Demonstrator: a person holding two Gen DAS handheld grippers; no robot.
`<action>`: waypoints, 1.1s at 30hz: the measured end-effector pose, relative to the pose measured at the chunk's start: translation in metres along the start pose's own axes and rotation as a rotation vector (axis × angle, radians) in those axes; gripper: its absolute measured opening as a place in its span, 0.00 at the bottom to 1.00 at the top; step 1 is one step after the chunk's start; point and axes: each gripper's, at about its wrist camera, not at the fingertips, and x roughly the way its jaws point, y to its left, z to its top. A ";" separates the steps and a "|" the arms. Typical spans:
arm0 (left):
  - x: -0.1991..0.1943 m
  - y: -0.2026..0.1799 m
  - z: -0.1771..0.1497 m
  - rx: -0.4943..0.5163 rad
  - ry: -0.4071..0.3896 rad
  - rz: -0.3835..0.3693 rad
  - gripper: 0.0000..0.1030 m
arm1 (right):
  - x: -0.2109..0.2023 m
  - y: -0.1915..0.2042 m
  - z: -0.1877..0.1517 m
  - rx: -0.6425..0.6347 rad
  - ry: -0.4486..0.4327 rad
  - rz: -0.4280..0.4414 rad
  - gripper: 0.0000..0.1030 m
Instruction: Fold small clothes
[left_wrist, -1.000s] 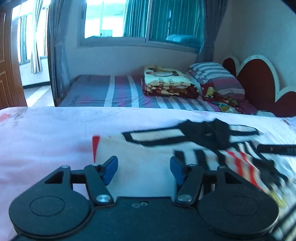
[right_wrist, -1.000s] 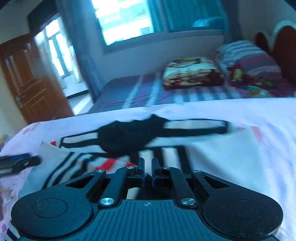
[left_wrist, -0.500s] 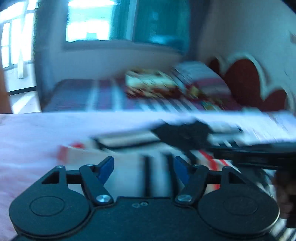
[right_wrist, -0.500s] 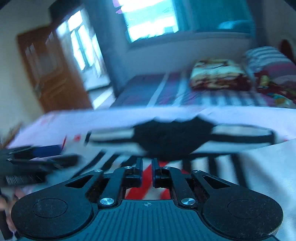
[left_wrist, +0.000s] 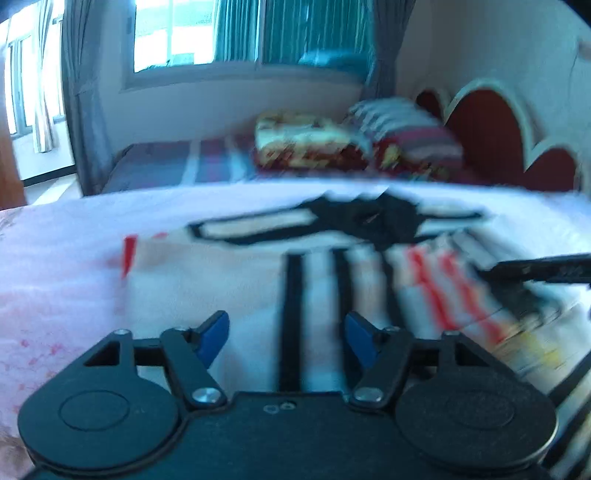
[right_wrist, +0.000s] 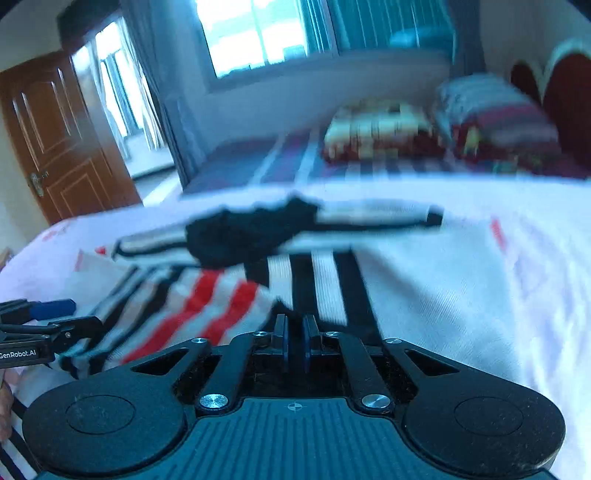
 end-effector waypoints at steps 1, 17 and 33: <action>-0.005 -0.008 0.001 0.006 -0.012 -0.009 0.68 | -0.007 0.001 -0.001 -0.005 -0.020 0.008 0.07; -0.002 -0.019 -0.027 -0.034 0.065 0.081 0.69 | -0.012 -0.014 -0.027 -0.046 0.075 -0.002 0.07; -0.024 -0.012 -0.039 -0.061 0.091 0.175 0.72 | -0.009 -0.029 -0.024 -0.038 0.102 0.071 0.07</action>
